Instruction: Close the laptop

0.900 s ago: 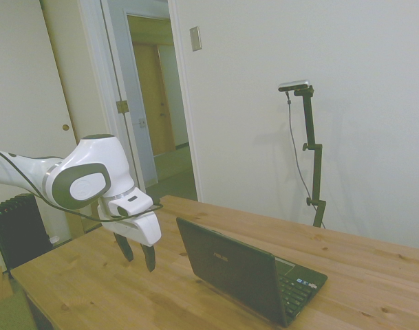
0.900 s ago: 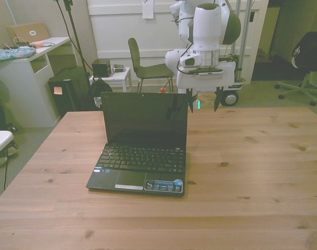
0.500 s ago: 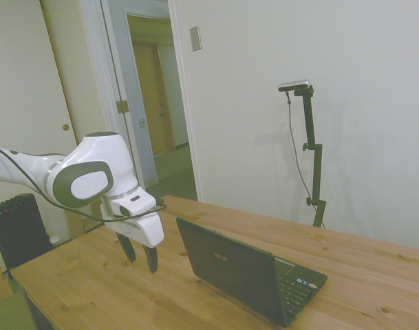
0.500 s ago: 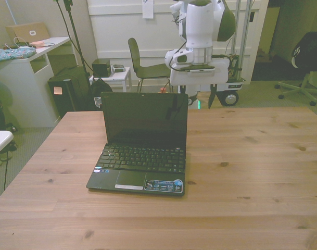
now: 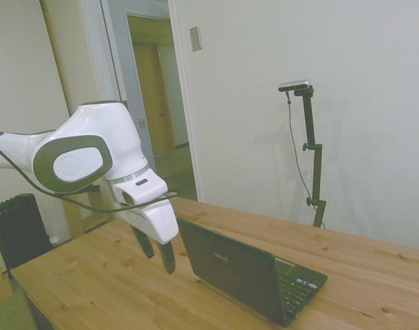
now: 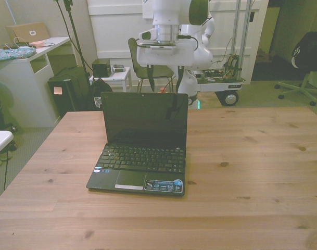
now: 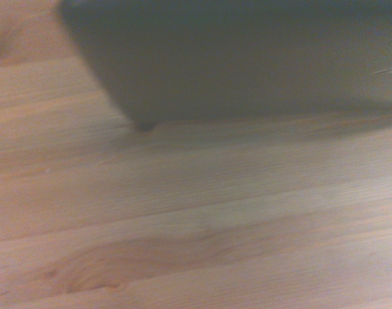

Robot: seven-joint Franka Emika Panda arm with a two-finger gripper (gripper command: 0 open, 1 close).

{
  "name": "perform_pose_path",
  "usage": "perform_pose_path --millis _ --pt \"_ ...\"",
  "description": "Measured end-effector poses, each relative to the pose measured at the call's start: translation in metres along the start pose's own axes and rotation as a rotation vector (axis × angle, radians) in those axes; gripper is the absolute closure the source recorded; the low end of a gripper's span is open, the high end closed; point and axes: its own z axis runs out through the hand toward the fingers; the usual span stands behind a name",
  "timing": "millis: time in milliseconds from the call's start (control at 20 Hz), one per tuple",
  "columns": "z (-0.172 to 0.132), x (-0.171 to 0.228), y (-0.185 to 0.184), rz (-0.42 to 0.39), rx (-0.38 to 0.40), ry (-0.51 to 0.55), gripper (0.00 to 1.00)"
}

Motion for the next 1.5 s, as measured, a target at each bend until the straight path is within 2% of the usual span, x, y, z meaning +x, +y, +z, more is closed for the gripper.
perform_pose_path --millis 200,500,550,900,1500 --pt "-0.007 0.033 0.012 0.031 -0.014 -0.001 0.0" --pt "0.003 0.073 0.014 0.059 -0.034 -0.016 0.0" --pt "0.005 0.078 0.012 0.058 -0.037 -0.017 1.0" --pt "0.018 0.094 0.0 0.038 -0.058 -0.03 1.0" --pt "0.017 0.105 -0.01 0.034 -0.06 -0.021 1.0"
